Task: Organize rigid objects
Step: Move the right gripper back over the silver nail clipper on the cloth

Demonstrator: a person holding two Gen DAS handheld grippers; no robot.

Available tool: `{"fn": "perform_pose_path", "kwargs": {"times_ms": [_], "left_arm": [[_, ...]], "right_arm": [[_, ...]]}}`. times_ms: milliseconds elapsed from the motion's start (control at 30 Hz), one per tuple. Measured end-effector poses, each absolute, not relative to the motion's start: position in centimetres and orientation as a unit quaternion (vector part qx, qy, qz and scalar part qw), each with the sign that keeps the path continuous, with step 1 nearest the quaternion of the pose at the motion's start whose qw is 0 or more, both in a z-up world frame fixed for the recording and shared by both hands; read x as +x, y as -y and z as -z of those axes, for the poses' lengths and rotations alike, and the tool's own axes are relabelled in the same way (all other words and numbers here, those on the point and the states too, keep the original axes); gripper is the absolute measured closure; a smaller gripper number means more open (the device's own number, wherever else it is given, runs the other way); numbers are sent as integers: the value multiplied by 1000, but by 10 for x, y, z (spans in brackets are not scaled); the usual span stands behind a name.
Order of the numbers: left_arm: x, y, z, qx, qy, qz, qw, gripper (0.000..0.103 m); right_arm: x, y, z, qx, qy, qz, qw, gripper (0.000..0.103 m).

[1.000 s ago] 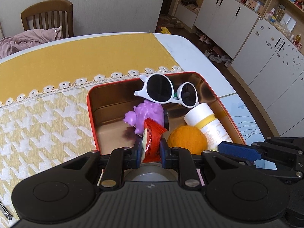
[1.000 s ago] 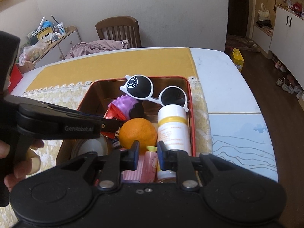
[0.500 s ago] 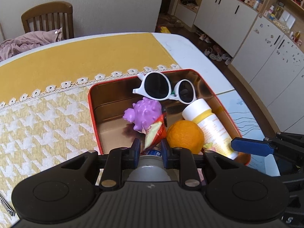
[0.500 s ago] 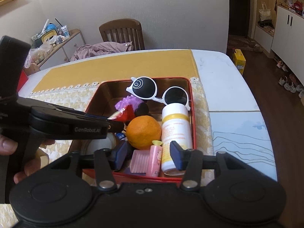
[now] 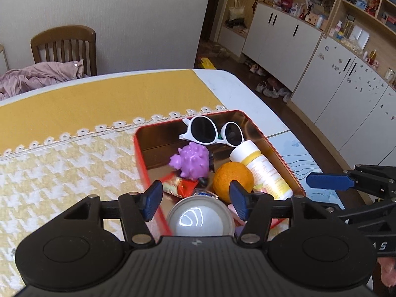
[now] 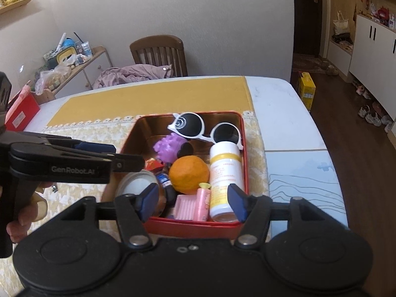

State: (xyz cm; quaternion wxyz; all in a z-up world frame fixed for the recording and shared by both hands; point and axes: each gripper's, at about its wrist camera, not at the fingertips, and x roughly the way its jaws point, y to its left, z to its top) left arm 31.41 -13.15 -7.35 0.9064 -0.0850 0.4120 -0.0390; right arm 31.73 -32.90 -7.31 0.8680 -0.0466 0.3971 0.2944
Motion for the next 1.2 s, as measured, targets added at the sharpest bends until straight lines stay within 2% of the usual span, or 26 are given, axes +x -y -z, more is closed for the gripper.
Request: {"fn": "perform_pose_path", "kwargs": {"times_ms": [233, 300, 433, 567, 600, 733, 1200], "left_arm": [[282, 106, 59, -80, -390, 35, 917, 44], [272, 96, 56, -79, -384, 32, 920, 43], [249, 73, 50, -79, -366, 16, 927, 32], [229, 48, 49, -80, -362, 2, 929, 31], [224, 41, 50, -80, -361, -2, 929, 28], [204, 13, 55, -88, -359, -28, 929, 22], [152, -98, 83, -144, -361, -106, 915, 22]], "right_arm": [[298, 317, 57, -39, -378, -303, 874, 24], [291, 308, 54, -41, -373, -307, 875, 18], [277, 287, 52, -54, -364, -318, 874, 10], [264, 263, 54, -63, -362, -325, 872, 2], [261, 258, 54, -63, -360, -325, 872, 0], [249, 236, 59, -75, -358, -325, 872, 0], [213, 173, 81, -106, -365, -338, 861, 0]]}}
